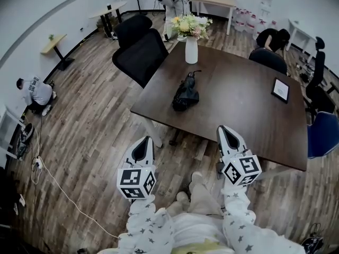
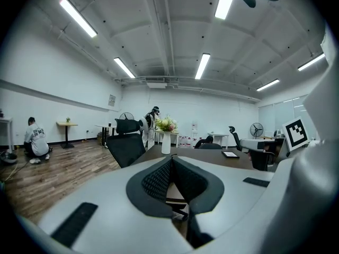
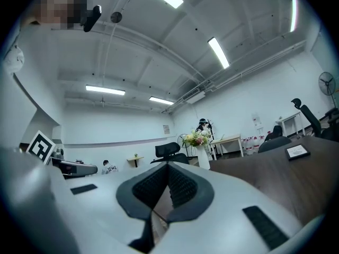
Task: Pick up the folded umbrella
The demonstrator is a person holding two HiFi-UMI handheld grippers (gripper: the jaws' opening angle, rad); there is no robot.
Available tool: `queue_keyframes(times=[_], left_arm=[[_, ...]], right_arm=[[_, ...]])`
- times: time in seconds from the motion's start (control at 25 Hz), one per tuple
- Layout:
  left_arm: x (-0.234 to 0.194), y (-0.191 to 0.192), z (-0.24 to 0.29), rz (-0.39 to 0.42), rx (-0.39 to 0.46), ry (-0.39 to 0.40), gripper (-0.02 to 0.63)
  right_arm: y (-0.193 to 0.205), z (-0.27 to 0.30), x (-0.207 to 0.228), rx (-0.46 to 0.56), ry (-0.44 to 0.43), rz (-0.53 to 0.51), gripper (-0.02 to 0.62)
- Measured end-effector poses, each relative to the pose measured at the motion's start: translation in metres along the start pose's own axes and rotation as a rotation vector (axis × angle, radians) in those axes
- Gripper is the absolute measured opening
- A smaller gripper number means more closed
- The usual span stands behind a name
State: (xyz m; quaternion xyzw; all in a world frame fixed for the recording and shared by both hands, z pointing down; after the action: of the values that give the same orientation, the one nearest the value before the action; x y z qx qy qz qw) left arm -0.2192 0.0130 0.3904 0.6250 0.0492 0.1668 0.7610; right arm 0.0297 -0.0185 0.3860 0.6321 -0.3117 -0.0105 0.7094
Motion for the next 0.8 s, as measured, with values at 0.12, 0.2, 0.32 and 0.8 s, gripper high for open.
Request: queue_keyframes(times=[0.12, 0.2, 0.32, 0.8], left_arm=[[-0.003, 0.004, 0.012, -0.004, -0.009, -0.006, 0.026], [-0.008, 0.005, 0.024, -0.004, -0.012, -0.014, 0.026], [-0.021, 0.002, 0.046, -0.001, -0.011, -0.032, 0.026], [-0.046, -0.028, 0.180, -0.001, -0.019, 0.013, 0.026]], right_arm=[[0.004, 0.012, 0.008, -0.009, -0.004, 0.011, 0.021], [0.005, 0.025, 0.015, -0.009, -0.008, 0.016, 0.021], [0.000, 0.051, 0.027, -0.002, -0.013, 0.020, 0.021], [-0.032, 0.164, 0.086, -0.001, -0.014, 0.041, 0.021]])
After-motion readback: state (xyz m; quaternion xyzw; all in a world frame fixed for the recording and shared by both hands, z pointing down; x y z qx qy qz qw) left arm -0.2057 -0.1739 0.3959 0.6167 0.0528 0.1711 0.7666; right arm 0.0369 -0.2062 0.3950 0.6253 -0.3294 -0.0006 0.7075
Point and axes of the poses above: the fingertips, and each gripper's own axes: z forward along the fingers, x to its right, y out of its underside, the point moved 1 cm from there along -z, backward along the fingers, and after that the axes turned 13 degrees about z, right-handed, at the moved point
